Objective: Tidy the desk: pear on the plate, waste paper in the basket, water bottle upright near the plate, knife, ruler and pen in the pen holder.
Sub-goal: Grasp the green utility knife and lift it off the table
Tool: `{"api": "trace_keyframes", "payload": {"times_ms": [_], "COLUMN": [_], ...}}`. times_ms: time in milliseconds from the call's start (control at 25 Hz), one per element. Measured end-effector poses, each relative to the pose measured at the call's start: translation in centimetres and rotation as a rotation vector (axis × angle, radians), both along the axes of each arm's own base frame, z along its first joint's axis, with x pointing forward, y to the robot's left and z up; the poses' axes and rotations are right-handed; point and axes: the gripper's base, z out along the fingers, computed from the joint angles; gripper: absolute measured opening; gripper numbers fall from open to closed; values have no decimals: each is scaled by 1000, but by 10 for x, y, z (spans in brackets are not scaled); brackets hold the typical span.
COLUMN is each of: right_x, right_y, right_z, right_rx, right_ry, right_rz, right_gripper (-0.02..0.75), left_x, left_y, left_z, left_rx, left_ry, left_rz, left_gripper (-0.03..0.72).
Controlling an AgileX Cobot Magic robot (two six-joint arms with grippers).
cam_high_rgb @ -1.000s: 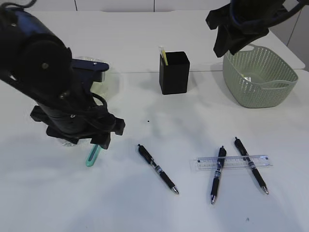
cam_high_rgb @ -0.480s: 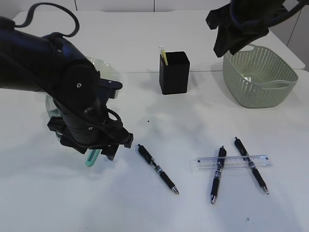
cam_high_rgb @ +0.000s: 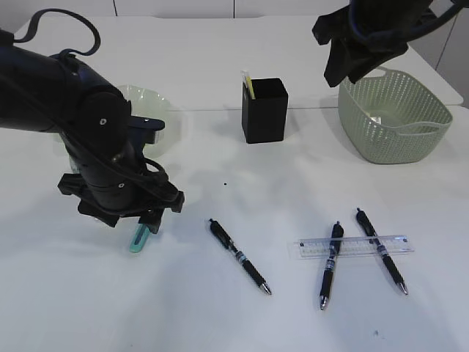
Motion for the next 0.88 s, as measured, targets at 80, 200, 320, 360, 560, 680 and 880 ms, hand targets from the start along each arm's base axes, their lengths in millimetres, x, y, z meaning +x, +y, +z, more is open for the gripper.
{"api": "trace_keyframes", "payload": {"times_ms": [80,200,320,360,560,680,880], "right_x": [0,0,0,0,0,0,0], "right_y": [0,0,0,0,0,0,0], "right_z": [0,0,0,0,0,0,0], "right_rx": [0,0,0,0,0,1,1], "right_ry": [0,0,0,0,0,-1,-1], "right_rz": [0,0,0,0,0,-2,-2], "right_gripper": [259,259,259,259,259,259,259], "left_x": [0,1,2,3,4,5,5], "left_y": [0,-1,-3,-3,-4,-4,-5], "left_z": [0,0,-2,-3,-12,-19,-22], "left_rx": [2,-2,-10,-11,-7,3,7], "left_ry": [-2,-10,-18,-18,-9,6,8], "left_rz": [-20,-33,-40,-41,-46,-48,-62], "left_gripper": [467,467,467,467,467,467,466]}}
